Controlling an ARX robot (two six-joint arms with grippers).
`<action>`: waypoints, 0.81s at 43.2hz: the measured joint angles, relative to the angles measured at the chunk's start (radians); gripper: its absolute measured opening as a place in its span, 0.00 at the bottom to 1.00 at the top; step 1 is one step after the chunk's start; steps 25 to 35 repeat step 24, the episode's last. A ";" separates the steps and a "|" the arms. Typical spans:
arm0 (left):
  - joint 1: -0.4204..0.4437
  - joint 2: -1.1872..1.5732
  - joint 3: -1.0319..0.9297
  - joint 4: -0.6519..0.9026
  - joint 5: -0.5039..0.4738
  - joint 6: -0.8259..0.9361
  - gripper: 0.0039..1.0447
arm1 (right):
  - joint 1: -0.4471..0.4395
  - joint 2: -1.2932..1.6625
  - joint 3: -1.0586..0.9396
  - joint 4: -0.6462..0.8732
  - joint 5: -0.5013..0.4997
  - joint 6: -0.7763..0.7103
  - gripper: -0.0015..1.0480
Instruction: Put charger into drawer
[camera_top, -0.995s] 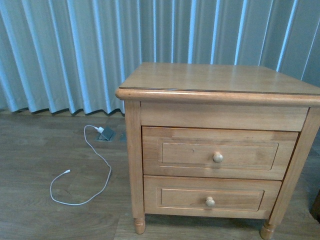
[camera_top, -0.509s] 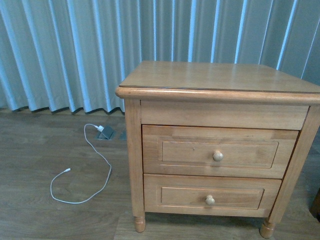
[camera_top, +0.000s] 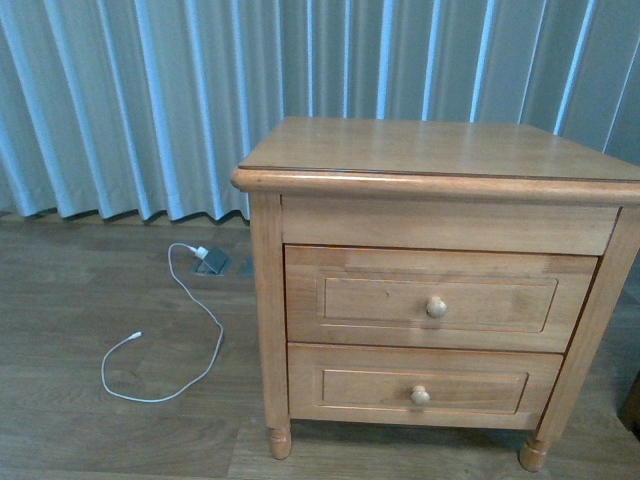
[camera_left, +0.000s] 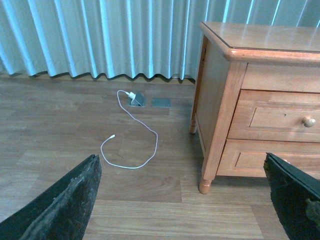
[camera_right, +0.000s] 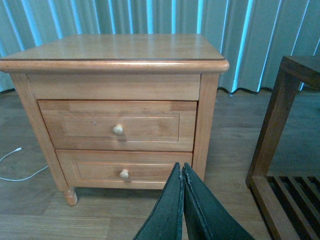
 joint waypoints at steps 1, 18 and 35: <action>0.000 0.000 0.000 0.000 0.000 0.000 0.94 | 0.000 0.000 0.000 0.000 0.000 0.000 0.02; 0.000 0.000 0.000 0.000 0.000 0.000 0.94 | 0.000 -0.001 0.000 0.000 0.000 -0.002 0.52; 0.000 0.000 0.000 0.000 0.000 0.000 0.94 | 0.000 -0.001 0.000 0.000 0.000 -0.002 0.75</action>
